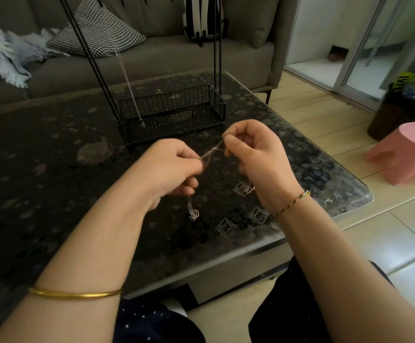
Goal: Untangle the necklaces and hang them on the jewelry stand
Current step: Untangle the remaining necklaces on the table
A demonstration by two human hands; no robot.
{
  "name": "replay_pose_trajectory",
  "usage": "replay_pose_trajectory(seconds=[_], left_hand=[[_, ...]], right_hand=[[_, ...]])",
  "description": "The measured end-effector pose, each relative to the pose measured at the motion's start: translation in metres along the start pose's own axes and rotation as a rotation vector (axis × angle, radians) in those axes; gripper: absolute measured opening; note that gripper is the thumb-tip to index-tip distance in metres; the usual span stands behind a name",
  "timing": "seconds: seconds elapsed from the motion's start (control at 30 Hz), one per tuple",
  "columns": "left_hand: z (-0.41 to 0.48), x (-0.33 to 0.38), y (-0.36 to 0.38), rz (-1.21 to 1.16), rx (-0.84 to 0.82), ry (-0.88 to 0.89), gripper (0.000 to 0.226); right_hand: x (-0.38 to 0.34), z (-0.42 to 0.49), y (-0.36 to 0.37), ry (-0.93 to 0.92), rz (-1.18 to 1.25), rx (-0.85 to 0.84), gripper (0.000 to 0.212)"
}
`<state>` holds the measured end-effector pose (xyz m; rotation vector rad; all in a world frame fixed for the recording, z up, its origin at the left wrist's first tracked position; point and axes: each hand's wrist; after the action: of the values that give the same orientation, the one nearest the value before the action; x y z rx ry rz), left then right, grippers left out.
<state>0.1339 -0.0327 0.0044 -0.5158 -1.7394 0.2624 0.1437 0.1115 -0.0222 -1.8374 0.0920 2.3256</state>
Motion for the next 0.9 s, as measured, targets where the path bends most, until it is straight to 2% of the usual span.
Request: replay_pose_trajectory(seconds=[0.23, 0.57, 0.9], left_hand=[[-0.0011, 0.0048, -0.0065, -0.289, 0.04, -0.069, 0.014], [-0.0026, 0.0065, -0.0054, -0.329, 0.041, -0.117, 0.014], [-0.0034, 0.0097, -0.0043, -0.392, 0.059, -0.17, 0.013]], right_hand=[[0.002, 0.0012, -0.0008, -0.007, -0.12, 0.042, 0.006], [0.0043, 0.0034, -0.0026, 0.016, -0.103, 0.076, 0.007], [0.0042, 0.002, 0.0021, 0.13, 0.083, 0.072, 0.013]])
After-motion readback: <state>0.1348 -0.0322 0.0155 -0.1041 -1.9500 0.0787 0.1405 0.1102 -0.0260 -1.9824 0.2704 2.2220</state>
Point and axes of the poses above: each hand's wrist, its own z-axis towards the middle knuckle, its own y-axis out of the palm, x = y × z
